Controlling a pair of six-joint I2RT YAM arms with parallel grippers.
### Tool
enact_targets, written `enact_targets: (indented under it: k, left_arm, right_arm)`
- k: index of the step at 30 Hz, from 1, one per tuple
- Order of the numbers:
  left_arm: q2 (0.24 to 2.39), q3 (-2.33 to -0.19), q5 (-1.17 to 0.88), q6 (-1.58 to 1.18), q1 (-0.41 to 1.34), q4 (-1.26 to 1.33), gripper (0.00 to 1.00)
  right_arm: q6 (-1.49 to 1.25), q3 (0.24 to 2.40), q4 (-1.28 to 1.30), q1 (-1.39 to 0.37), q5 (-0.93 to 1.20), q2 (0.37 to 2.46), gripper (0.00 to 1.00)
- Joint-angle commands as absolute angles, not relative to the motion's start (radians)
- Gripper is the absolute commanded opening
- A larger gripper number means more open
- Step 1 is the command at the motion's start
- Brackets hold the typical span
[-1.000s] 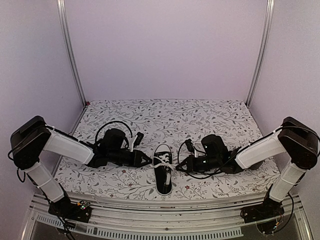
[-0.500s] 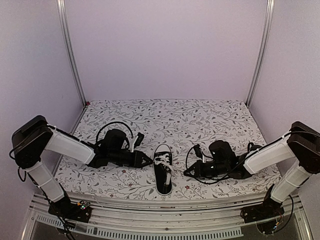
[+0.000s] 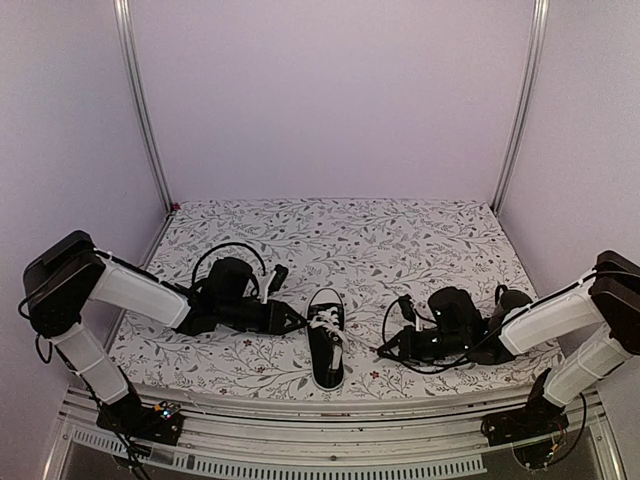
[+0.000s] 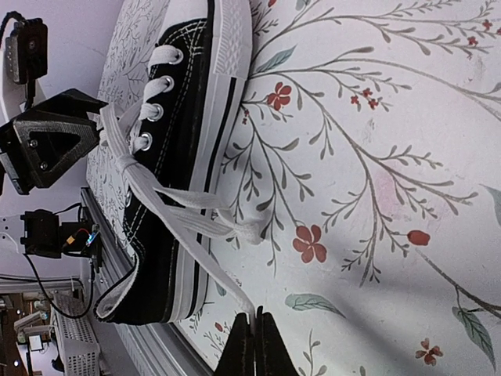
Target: Tie the shoes
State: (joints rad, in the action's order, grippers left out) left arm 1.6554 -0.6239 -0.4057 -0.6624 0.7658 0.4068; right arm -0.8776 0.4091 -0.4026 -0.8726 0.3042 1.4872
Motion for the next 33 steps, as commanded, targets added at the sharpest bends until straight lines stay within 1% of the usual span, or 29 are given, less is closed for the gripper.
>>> enact_targets:
  k: [1, 2, 3, 4, 6, 7, 8, 9, 10, 13, 15, 17, 21, 25, 28, 31, 33]
  left_arm:
    - [1.628, -0.626, -0.378, -0.654, 0.776, 0.418, 0.33]
    - [1.622, -0.624, -0.371, -0.654, 0.775, 0.415, 0.34]
    - [1.613, -0.623, -0.363, -0.651, 0.774, 0.409, 0.34]
    - [1.605, -0.621, -0.355, -0.642, 0.773, 0.406, 0.34]
    - [1.581, -0.631, -0.345, -0.612, 0.773, 0.381, 0.37]
    - [1.560, -0.643, -0.334, -0.593, 0.773, 0.348, 0.40]
    - [1.540, -0.657, -0.316, -0.568, 0.772, 0.315, 0.45]
    - [1.519, -0.669, -0.292, -0.541, 0.771, 0.284, 0.50]
    - [1.494, -0.684, -0.270, -0.516, 0.766, 0.252, 0.57]
    - [1.417, -0.713, -0.237, -0.468, 0.717, 0.173, 0.71]
    - [1.370, -0.722, -0.217, -0.445, 0.658, 0.131, 0.76]
    - [1.325, -0.722, -0.203, -0.429, 0.572, 0.094, 0.79]
    - [1.210, -0.667, -0.221, -0.416, 0.302, 0.078, 0.82]
    - [1.060, -0.525, -0.295, -0.485, -0.012, 0.160, 0.88]
    - [0.951, -0.427, -0.272, -0.514, -0.195, 0.170, 0.94]
    - [0.885, -0.380, -0.151, -0.485, -0.271, 0.184, 0.97]
    - [0.895, -0.361, -0.088, -0.446, -0.275, 0.242, 0.97]
  right_arm:
    - [-0.887, 0.389, -0.371, -0.878, 0.280, 1.448, 0.02]
    - [-0.887, 0.389, -0.367, -0.878, 0.278, 1.444, 0.03]
    - [-0.883, 0.392, -0.365, -0.878, 0.278, 1.439, 0.06]
    - [-0.879, 0.397, -0.360, -0.878, 0.278, 1.433, 0.21]
    - [-0.856, 0.422, -0.334, -0.882, 0.282, 1.418, 0.47]
    - [-0.827, 0.445, -0.304, -0.892, 0.268, 1.404, 0.58]
    - [-0.801, 0.471, -0.266, -0.899, 0.253, 1.392, 0.65]
    - [-0.782, 0.498, -0.227, -0.905, 0.241, 1.382, 0.68]
    - [-0.754, 0.526, -0.194, -0.905, 0.230, 1.372, 0.71]
    - [-0.710, 0.612, -0.102, -0.900, 0.176, 1.343, 0.78]
    - [-0.673, 0.672, -0.028, -0.870, 0.159, 1.340, 0.90]
    - [-0.664, 0.704, -0.001, -0.794, 0.173, 1.334, 0.93]
    - [-0.599, 0.704, 0.000, -0.603, 0.182, 1.291, 0.97]
    - [-0.526, 0.671, 0.001, -0.387, 0.208, 1.230, 0.98]
    - [-0.455, 0.625, -0.014, -0.231, 0.197, 1.155, 0.99]
    - [-0.395, 0.570, -0.048, -0.099, 0.151, 1.064, 0.99]
    - [-0.361, 0.526, -0.091, -0.068, 0.031, 0.981, 0.99]
